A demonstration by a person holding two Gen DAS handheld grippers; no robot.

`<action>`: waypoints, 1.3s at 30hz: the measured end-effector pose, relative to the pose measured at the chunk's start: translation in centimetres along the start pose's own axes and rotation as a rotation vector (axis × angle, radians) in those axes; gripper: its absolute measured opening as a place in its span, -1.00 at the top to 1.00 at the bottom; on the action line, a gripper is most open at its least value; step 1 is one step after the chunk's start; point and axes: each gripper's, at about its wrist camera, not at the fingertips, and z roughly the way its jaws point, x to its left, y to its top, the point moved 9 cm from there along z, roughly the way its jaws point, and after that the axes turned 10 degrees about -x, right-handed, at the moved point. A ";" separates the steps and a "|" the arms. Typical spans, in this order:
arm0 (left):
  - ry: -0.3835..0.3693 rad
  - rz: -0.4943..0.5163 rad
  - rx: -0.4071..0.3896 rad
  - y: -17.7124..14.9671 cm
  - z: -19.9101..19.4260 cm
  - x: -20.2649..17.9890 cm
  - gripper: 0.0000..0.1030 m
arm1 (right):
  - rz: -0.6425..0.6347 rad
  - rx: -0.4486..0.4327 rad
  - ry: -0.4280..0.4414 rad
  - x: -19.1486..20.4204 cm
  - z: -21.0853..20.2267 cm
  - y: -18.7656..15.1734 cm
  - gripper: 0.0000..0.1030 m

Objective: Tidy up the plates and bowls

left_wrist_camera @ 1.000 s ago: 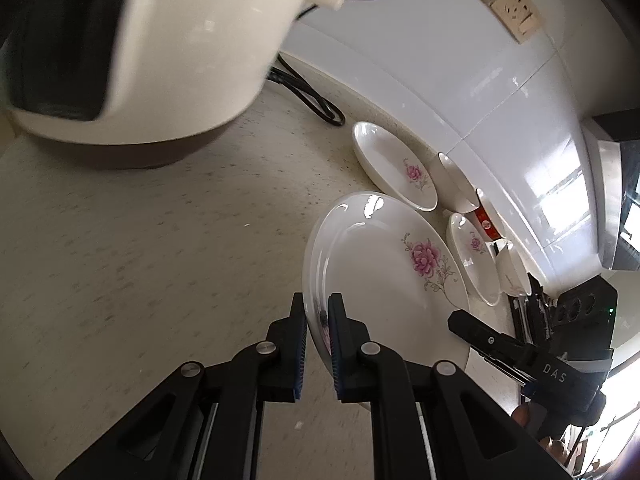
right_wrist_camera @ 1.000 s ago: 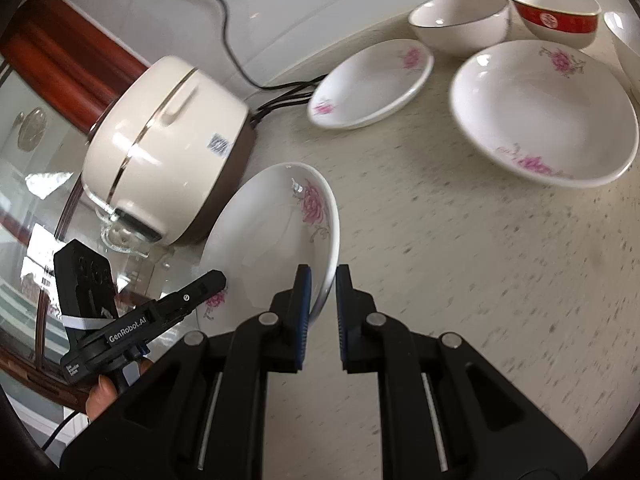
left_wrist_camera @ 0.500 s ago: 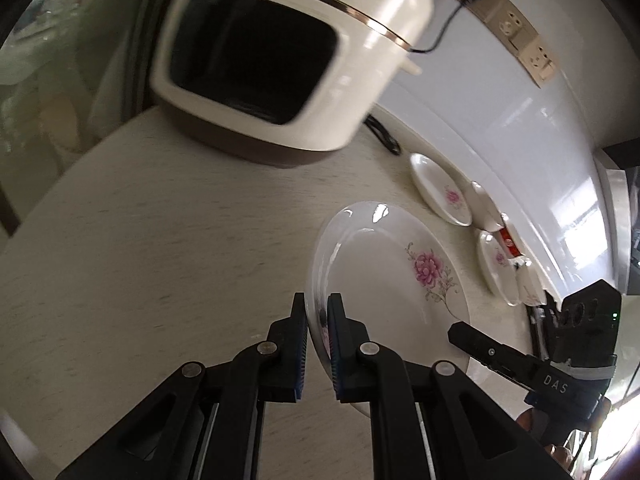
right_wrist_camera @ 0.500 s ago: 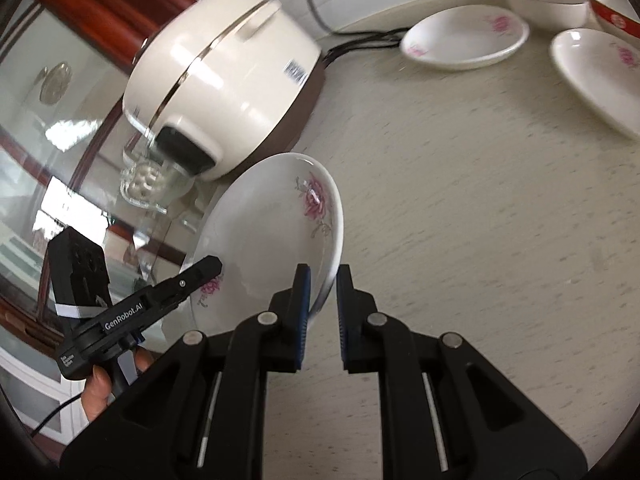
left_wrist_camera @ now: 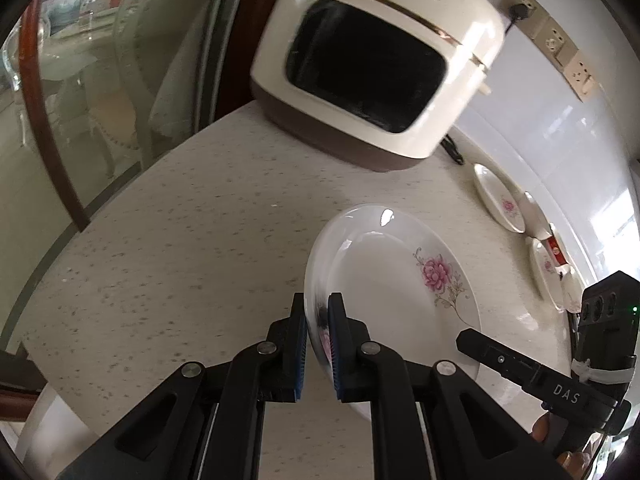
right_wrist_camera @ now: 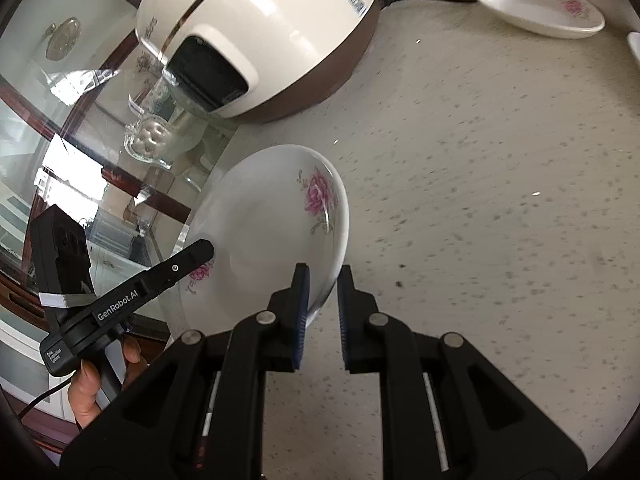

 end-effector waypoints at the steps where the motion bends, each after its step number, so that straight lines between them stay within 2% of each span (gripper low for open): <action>1: 0.008 -0.004 0.000 0.0 0.0 0.4 0.79 | -0.004 0.004 0.002 0.2 0.3 -0.1 0.67; 12: 0.056 -0.030 0.008 -0.3 -0.8 3.1 0.74 | -0.049 0.035 0.027 2.1 2.0 0.0 0.66; 17: 0.071 -0.041 0.005 -0.4 -1.0 3.4 0.63 | -0.069 0.036 0.042 2.8 2.2 -0.3 0.63; 19: 0.070 -0.044 0.004 -0.3 -1.2 3.5 0.43 | -0.072 0.042 0.055 3.2 2.5 -0.4 0.60; 25: 0.101 -0.018 -0.016 0.0 -1.8 3.6 0.06 | -0.093 0.047 0.064 3.2 2.4 -0.6 0.57; 29: 0.114 -0.007 -0.041 0.4 -2.1 3.2 0.00 | -0.090 0.034 0.050 2.6 2.0 -0.4 0.30; 31: 0.109 -0.008 -0.053 0.7 -2.2 2.8 -0.05 | -0.087 0.018 0.044 2.3 1.5 -0.1 0.08; 39: 0.109 0.028 -0.134 2.2 -3.5 0.8 -0.14 | -0.091 -0.072 0.018 1.1 -1.4 1.6 0.03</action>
